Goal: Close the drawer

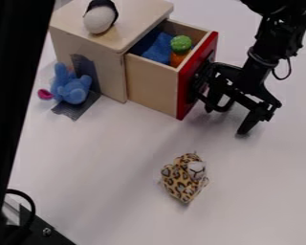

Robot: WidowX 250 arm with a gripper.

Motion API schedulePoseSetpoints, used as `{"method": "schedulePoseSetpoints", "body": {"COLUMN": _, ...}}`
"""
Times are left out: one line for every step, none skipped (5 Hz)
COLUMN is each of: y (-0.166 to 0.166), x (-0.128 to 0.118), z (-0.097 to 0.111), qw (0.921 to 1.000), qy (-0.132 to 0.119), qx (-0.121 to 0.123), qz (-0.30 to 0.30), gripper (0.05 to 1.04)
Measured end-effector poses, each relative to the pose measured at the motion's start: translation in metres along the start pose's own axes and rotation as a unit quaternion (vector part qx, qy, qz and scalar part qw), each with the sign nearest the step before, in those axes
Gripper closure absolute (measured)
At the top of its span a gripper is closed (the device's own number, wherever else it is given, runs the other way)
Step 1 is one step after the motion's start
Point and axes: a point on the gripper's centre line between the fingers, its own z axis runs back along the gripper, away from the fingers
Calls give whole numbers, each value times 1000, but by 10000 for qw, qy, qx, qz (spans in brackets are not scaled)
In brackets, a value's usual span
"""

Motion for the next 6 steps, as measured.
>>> {"method": "schedulePoseSetpoints", "body": {"y": 8, "x": -1, "z": -5, "qw": 9999, "qy": 61, "qx": -7, "qz": 97, "gripper": 396}}
{"method": "schedulePoseSetpoints", "body": {"y": 19, "x": -7, "z": -8, "qw": 9997, "qy": 172, "qx": 54, "qz": 187, "gripper": 692}}
{"method": "schedulePoseSetpoints", "body": {"y": 44, "x": -17, "z": -14, "qw": 9985, "qy": 310, "qx": 72, "qz": 449, "gripper": 897}}
{"method": "schedulePoseSetpoints", "body": {"y": 77, "x": -26, "z": -15, "qw": 9968, "qy": 328, "qx": 146, "qz": 720, "gripper": 937}}
{"method": "schedulePoseSetpoints", "body": {"y": 91, "x": -29, "z": -20, "qw": 9953, "qy": 368, "qx": 157, "qz": 882, "gripper": 938}}
{"method": "schedulePoseSetpoints", "body": {"y": 96, "x": -30, "z": -22, "qw": 9949, "qy": 388, "qx": 189, "qz": 908, "gripper": 909}}
